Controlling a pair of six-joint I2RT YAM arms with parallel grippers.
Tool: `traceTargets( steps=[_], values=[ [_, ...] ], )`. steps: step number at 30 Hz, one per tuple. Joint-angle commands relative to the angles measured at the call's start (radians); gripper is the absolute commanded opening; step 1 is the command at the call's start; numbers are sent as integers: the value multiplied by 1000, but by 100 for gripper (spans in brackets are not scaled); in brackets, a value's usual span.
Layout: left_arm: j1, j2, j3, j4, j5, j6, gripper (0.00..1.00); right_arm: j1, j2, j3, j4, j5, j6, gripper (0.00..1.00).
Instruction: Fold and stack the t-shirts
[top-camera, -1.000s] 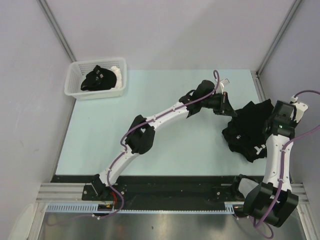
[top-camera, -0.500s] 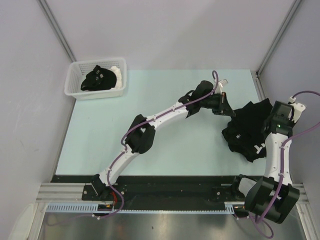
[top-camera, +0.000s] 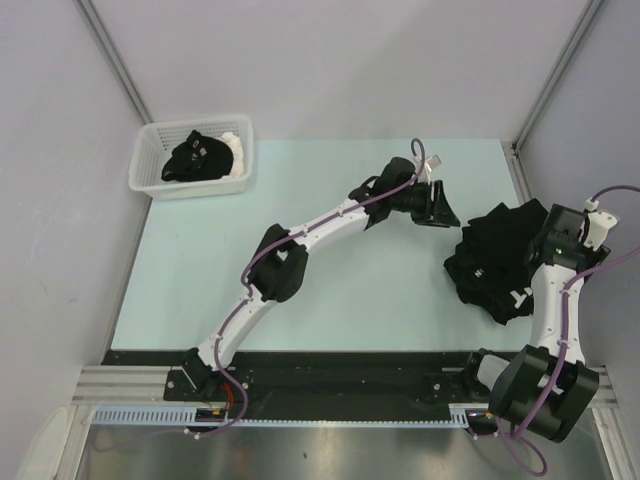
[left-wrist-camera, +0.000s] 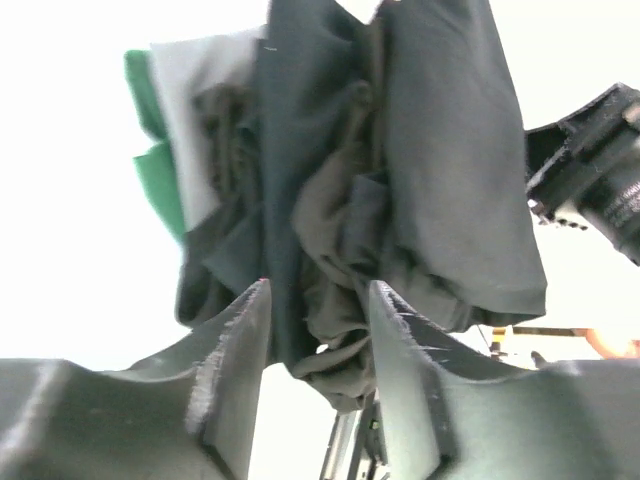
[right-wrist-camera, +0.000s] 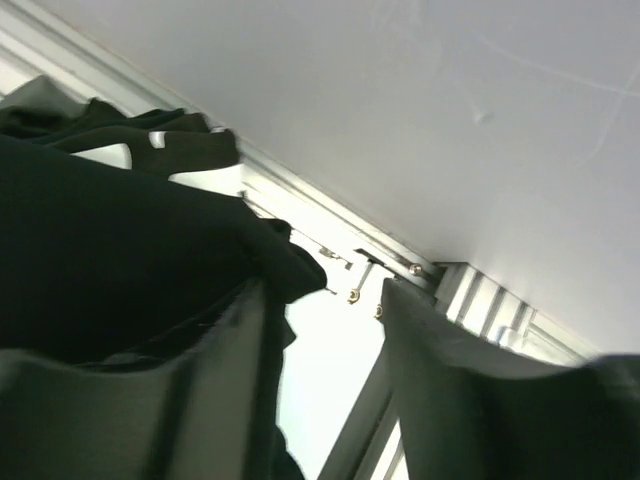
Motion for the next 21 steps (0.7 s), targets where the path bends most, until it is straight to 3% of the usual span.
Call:
traceTargets(
  steps=[1, 4, 8, 10, 11, 21],
  values=[
    [9, -15, -12, -24, -26, 51, 54, -5, 11, -6, 18, 36, 22, 60],
    [9, -28, -12, -27, -33, 61, 63, -4, 9, -6, 21, 36, 24, 71],
    [9, -34, -17, -30, -35, 65, 70, 9, 2, -4, 22, 36, 22, 77],
    [9, -40, -23, -31, -33, 68, 84, 16, -3, 3, 22, 39, 16, 80],
    [9, -42, -26, -31, -33, 68, 99, 21, -4, 8, 19, 42, 16, 81],
    [11, -150, -83, -80, -62, 140, 100, 47, -60, 134, -41, 46, 7, 87]
  ],
)
